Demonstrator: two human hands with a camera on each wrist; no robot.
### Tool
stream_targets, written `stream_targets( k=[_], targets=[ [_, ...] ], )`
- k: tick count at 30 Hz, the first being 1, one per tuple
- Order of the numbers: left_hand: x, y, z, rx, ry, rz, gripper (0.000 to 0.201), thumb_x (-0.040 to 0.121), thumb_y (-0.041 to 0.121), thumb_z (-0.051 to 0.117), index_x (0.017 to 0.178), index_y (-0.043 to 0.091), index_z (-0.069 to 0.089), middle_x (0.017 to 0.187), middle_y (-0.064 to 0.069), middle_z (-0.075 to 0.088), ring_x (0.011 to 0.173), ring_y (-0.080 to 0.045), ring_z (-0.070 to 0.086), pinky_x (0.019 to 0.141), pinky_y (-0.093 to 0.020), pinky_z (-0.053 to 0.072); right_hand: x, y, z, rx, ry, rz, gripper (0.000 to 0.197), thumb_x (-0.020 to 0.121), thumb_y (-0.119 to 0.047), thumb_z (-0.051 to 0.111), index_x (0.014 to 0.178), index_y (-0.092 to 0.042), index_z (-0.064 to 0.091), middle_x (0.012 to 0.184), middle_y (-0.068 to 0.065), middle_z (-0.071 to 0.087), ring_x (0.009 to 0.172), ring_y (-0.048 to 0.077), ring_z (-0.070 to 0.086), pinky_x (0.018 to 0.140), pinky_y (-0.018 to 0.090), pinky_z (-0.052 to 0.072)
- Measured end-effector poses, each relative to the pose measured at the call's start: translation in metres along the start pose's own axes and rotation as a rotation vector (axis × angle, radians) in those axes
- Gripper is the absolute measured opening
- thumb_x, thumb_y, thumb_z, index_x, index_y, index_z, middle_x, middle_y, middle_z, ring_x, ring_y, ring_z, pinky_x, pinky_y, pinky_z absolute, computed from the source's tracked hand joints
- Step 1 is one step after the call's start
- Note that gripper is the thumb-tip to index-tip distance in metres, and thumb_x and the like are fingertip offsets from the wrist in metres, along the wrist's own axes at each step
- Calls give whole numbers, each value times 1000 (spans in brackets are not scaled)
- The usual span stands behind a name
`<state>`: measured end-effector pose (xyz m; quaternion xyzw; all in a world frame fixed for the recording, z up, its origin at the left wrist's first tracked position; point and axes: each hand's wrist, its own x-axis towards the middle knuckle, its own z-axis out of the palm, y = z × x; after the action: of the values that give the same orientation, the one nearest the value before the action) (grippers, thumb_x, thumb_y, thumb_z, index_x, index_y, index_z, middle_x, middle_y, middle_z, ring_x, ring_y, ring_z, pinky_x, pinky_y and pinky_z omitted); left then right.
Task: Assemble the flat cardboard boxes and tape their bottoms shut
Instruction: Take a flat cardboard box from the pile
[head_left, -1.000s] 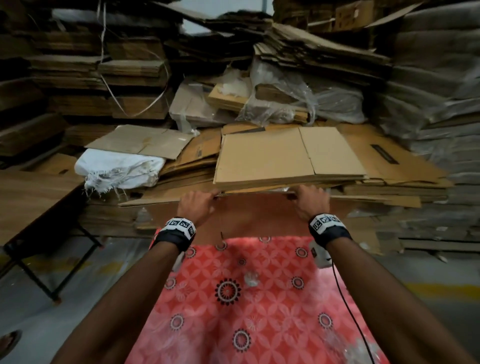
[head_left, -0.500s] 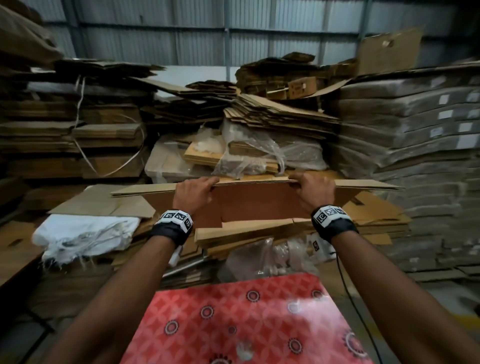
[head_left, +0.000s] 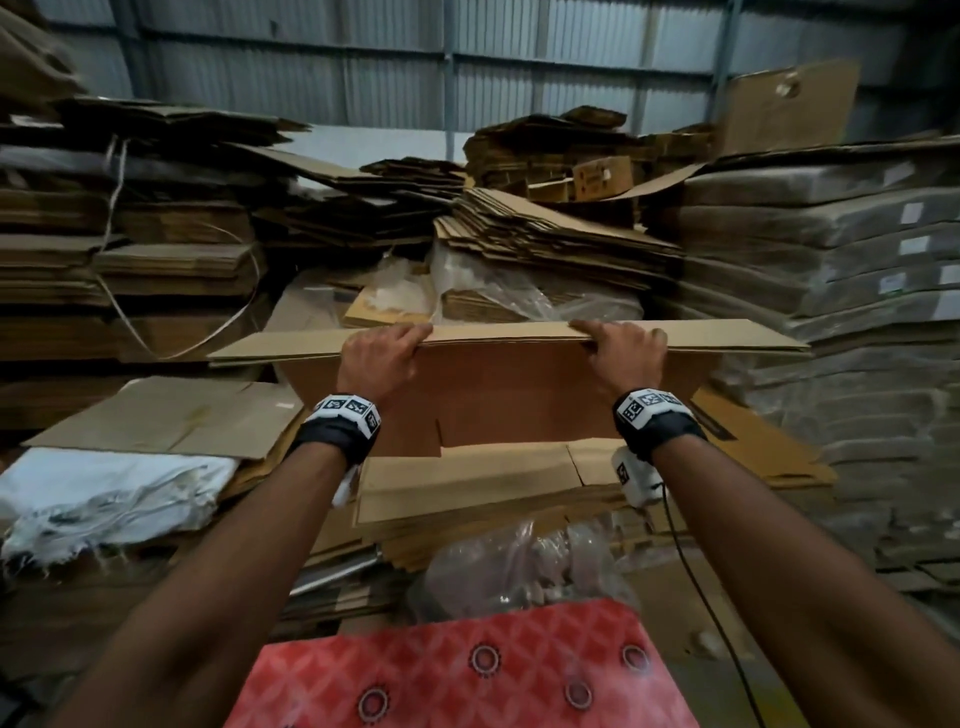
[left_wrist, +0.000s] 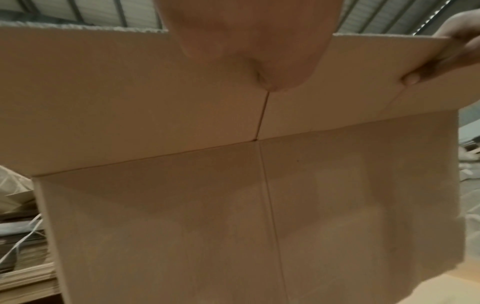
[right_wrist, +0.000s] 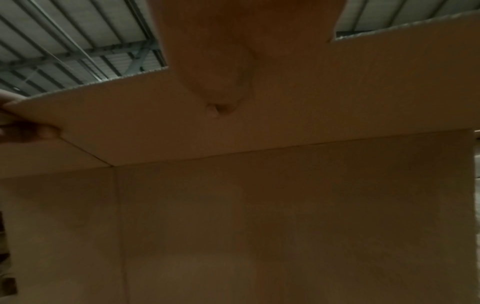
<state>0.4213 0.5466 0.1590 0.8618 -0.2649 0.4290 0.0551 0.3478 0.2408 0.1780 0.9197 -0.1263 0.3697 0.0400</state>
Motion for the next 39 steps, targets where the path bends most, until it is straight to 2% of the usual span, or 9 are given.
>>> stream_targets(
  k=[8,13,16,20,22,25,29,34,39],
  targets=[
    [78,-26,101,76,87,-13,58,71,0,75,126,18,70,111,-11,75,81,-36,71,67,-45,57,98,8,87,102,88,-29,50,95,-14,59,136,-40,59,132,-3,67,116,31,60,105,55,36],
    [89,-30,166,97,69,2,55,82,8,69,135,21,63,126,-9,69,103,-36,65,84,-48,52,109,19,154,130,97,-48,53,93,-12,57,138,-41,54,133,0,64,119,34,56,106,62,35],
    [74,-22,212,57,-69,-8,59,82,6,64,139,22,60,132,-11,65,109,-36,63,88,-47,49,96,26,205,107,-22,-48,71,90,-2,53,145,-46,44,143,2,57,129,34,49,109,67,30],
    [37,-6,269,48,-475,-48,70,91,13,58,155,32,37,151,-3,49,131,-29,50,101,-46,43,61,36,269,49,-330,-74,80,92,-2,52,153,-48,28,162,-1,34,150,34,26,114,72,19],
    [11,3,290,39,-602,-68,67,95,12,52,155,33,32,146,-1,51,127,-28,52,95,-45,48,42,40,292,45,-433,-77,80,92,-2,52,154,-47,28,165,-4,29,153,33,20,115,73,15],
    [-19,11,312,78,-664,-51,66,97,14,51,155,34,27,143,1,53,118,-28,56,87,-43,52,22,45,313,44,-505,-87,77,92,-1,54,151,-46,34,163,-5,34,152,32,23,114,71,18],
    [-26,14,323,137,-694,-72,61,101,20,48,155,37,25,143,2,54,120,-30,54,82,-42,50,16,51,326,120,-537,-61,68,96,-3,53,147,-46,42,156,-4,44,141,28,39,112,62,24],
    [-24,14,324,196,-780,-126,42,104,22,42,145,33,38,133,-4,62,119,-32,55,82,-42,49,20,61,334,325,-605,-86,53,100,-6,54,141,-39,56,139,-2,56,128,24,51,104,50,26],
    [-34,12,339,68,-921,-74,47,103,19,45,149,27,38,133,-12,56,114,-34,59,90,-45,48,14,67,344,328,-691,-65,41,103,-17,53,137,-38,61,127,0,60,124,26,53,106,51,27]
  ],
)
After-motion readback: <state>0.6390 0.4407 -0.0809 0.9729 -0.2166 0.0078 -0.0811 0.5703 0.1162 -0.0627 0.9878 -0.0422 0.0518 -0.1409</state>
